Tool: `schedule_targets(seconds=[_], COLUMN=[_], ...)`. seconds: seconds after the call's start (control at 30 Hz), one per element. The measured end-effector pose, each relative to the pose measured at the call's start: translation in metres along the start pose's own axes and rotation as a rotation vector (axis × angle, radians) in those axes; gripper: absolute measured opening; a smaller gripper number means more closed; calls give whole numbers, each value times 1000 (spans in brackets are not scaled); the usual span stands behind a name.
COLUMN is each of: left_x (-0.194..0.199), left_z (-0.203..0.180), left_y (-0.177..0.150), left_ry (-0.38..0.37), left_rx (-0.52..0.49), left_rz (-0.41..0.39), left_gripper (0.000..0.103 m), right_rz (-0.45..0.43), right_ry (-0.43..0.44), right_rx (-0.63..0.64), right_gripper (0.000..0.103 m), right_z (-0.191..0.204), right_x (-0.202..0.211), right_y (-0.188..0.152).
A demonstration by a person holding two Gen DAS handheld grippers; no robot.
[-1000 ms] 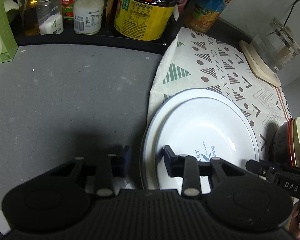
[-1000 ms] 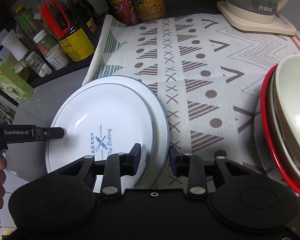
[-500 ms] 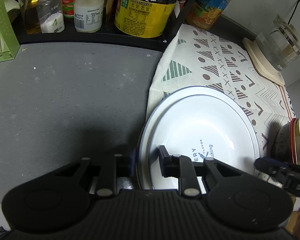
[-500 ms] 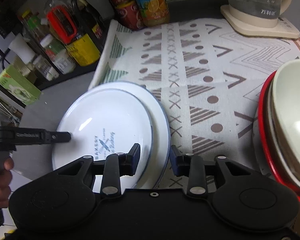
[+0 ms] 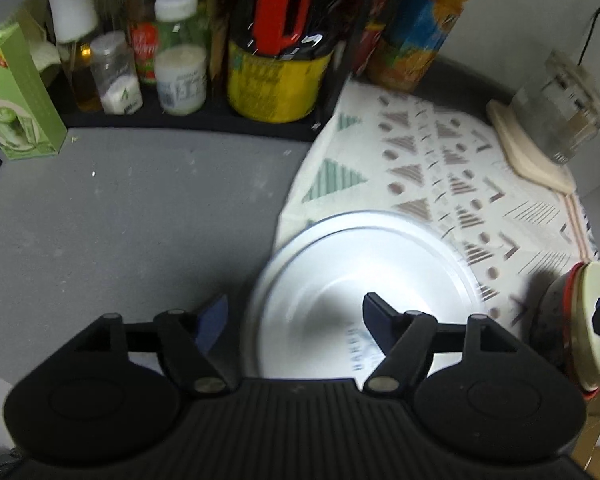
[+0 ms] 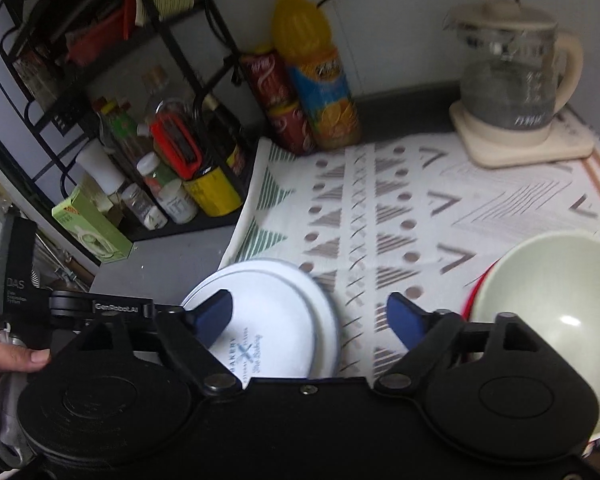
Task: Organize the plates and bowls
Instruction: 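Move both grippers to the red bowl stack and close on its rim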
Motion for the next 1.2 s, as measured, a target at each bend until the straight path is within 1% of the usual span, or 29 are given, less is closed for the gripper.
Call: schedule_targets(seconds=[0.03,0.1,0.2,0.33,0.43,0.53,0.7,0.8,0.93,1.07,1.2], left_x=[4,11,17,20,22,21,16,14,8,-2,-17], left_z=[-7,-22,-46,-76,-98,-121,-163,-188,-214,-231,-241], left_y=[-2,-5,-13,-24,-28,-32,-38,-41,-45,-49,-52], left_ry=[5,4,-7,-22,-32,-55,-107,-135,-154,-182,-186], left_rx=[8,27,36,36,22,24,32,14,-21,-23,-20], left_rz=[-11,-35,-59,-66,-77,-84,-93,-86,-75,-56,-30], left_gripper=[74,79,79,79,79,79,79,79,80,79,80], right_rz=[-5,2,5,-3,-5,-12,-8,-11,-8,12,43], right_ry=[-2,-10,-13,-30,-38,-90,-109,-129,-186,-202,-202], right_rx=[4,4,21,48,43,34,-1,-5,-59,-89,-121], right_gripper=[89,91,96,96,97,97,97,97,97,97,97], right_z=[-6,-17,-31,-50,-68,-89,-126,-145,-174,-195,-209], right_x=[4,10,20,33,39,46,58,64,68,65,59], right_y=[1,3,3,4,2,0,-3,-5,-9,-17,-27])
Point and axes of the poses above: each gripper's, at about its wrist camera, not at the fingertips, and x roughly against the way its jaws point, z to its left, y to its top, the point moved 7 cm from there along -x, roughly the way its jaws point, and after that the axes turned 4 degrees about -y, right-handed, at the moved point
